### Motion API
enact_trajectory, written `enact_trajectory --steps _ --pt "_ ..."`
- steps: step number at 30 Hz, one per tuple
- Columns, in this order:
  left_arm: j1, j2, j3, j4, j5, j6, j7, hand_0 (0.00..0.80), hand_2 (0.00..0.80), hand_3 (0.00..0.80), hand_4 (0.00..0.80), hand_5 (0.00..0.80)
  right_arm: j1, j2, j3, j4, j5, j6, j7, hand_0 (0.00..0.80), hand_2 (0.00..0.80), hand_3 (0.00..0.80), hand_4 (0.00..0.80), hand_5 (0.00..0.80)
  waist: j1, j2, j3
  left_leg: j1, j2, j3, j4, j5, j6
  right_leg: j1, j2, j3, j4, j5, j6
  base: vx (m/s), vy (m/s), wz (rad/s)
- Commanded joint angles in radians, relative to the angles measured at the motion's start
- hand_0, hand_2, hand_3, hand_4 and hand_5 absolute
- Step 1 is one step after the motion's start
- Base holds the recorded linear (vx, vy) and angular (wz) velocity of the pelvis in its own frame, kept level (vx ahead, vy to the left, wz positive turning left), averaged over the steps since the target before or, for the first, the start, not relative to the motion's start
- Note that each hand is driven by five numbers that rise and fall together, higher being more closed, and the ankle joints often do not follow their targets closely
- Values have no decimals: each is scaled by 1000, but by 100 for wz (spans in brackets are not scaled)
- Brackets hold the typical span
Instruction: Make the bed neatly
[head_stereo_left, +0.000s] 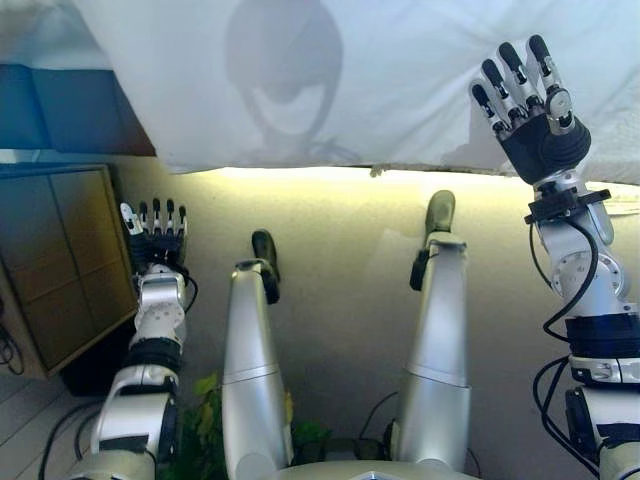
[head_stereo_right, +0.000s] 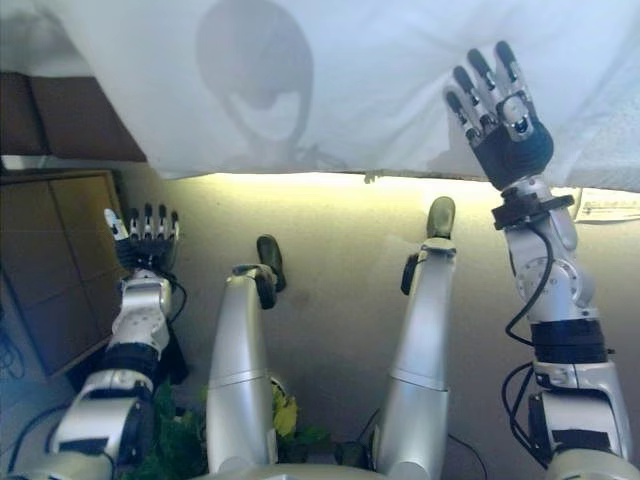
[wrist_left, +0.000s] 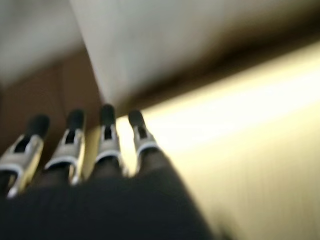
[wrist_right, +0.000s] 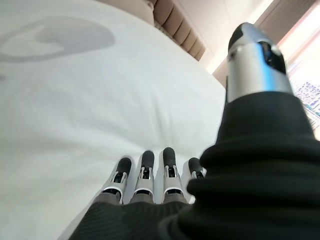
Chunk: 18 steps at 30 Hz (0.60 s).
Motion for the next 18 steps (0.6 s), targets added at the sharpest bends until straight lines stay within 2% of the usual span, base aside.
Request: enact_trajectory --steps 1,4,7,10,14,15,16,18 --pt "51 -96 -9 -155 23 -5 -325 0 0 0 0 0 16 8 -69 -96 -16 -29 0 0 0 0 0 0 -23 59 -8 -18 -77 65 -60 99 88 68 13 -92 -18 -16 -143 -13 -62 13" --pt "47 -164 -47 -266 26 4 -348 0 0 0 0 0 24 50 -65 -101 -35 -38 -3 0 0 0 0 0 -20 61 -8 -22 -85 67 -49 80 96 68 10 -91 -12 -25 -145 -1 -52 11" --pt "1 -187 -75 -277 13 -15 -286 0 0 0 0 0 25 87 -48 -107 -48 -47 2 0 0 0 0 0 -26 42 -8 -37 -88 65 -40 76 106 65 13 -96 -15 -17 -148 4 -5 2" --pt "-79 -192 -105 -220 -1 -37 -241 0 0 0 0 0 8 90 -33 -86 -40 -71 25 0 0 0 0 0 -43 24 -8 -63 -82 76 -27 76 109 51 20 -99 -12 -4 -144 0 0 0" --pt "-137 -183 -154 -114 28 -52 -241 0 0 0 0 0 -19 82 -16 -21 -18 -86 74 0 0 0 0 0 -61 18 -8 -110 -82 93 4 69 109 16 25 -89 1 6 -141 2 40 4" --pt "-135 -188 -164 -98 45 -52 -240 0 0 0 0 0 -34 69 9 19 -8 -108 82 0 0 0 0 0 -59 19 -8 -119 -78 95 8 71 113 10 23 -88 3 6 -140 16 50 4" --pt "-145 -196 -184 -57 71 -58 -230 0 0 0 0 0 -69 74 65 76 -21 -156 76 0 0 0 0 0 -52 25 -8 -131 -79 100 14 70 115 3 19 -85 3 9 -137 14 48 3" --pt "-189 -180 -215 4 127 -85 -153 0 0 0 0 0 -126 84 138 137 -36 -225 46 0 0 0 0 0 -45 34 -8 -154 -83 107 14 75 120 -14 11 -79 -1 16 -136 2 22 2"
